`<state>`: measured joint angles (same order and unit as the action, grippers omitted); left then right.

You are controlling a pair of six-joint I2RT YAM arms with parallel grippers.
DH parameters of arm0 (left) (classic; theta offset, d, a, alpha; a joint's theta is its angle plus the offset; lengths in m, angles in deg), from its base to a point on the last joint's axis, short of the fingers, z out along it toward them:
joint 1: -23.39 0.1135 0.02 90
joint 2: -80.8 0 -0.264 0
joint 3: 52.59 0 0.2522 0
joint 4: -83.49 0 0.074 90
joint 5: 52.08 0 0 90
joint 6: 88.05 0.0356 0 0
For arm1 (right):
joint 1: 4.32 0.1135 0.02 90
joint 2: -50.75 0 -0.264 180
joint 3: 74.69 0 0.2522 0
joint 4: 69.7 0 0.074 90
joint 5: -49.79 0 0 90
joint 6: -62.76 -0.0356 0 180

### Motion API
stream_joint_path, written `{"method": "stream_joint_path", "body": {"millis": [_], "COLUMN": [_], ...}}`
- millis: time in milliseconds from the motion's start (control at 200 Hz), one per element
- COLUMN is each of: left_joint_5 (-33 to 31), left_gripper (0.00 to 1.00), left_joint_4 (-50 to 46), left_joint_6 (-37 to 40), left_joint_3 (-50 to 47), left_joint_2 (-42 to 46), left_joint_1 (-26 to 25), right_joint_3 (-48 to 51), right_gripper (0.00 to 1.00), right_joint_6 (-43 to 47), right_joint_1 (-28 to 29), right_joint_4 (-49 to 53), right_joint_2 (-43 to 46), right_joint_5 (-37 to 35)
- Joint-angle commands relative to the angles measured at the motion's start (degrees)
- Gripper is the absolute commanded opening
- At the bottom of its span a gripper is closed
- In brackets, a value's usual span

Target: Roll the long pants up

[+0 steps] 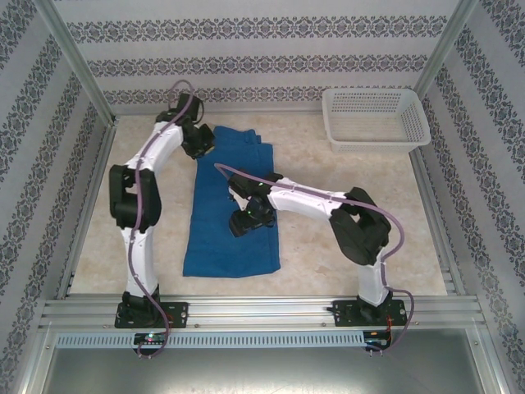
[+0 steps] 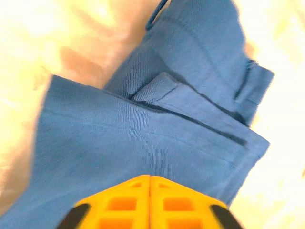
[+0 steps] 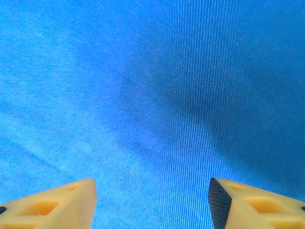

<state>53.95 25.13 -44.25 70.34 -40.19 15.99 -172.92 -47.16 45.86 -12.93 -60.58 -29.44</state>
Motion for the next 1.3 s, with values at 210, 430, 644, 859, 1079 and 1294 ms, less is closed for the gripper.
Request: {"method": "stream_joint_path", "body": {"millis": [210, 430, 644, 859, 1079, 1294], "left_joint_5": [4.96, 6.86, 6.03, 5.05, 5.36, 5.02], "left_gripper": [1.00, 1.00, 1.00, 1.00, 1.00, 1.00], "left_joint_4": [1.35, 2.56, 2.51, 2.36, 2.31, 1.83], "left_joint_6": [9.49, 9.41, 8.94, 7.87, 7.61, 7.87], "left_joint_3": [-13.66, -19.26, -19.87, -19.60, -19.36, -19.09], "left_joint_2": [9.85, 12.04, 12.22, 11.85, 11.54, 11.61], "left_joint_1": [0.76, 0.79, 0.72, 0.80, 0.72, 0.77], "right_joint_3": [5.34, 7.83, 5.12, 2.50, 3.38, 2.43], "right_gripper": [0.71, 0.74, 0.75, 0.75, 0.75, 0.75], "right_joint_6": [8.38, 11.30, 8.38, 5.10, 5.19, 8.99], "right_joint_1": [12.90, 18.79, 23.40, 29.10, 30.86, 30.52], "right_joint_4": [2.93, 2.05, 5.97, 8.71, 7.13, 6.07], "right_joint_2": [5.21, 2.71, 0.32, -1.98, -5.29, -6.68], "right_joint_5": [-17.76, -26.58, -27.10, -27.64, -29.78, -34.19]}}
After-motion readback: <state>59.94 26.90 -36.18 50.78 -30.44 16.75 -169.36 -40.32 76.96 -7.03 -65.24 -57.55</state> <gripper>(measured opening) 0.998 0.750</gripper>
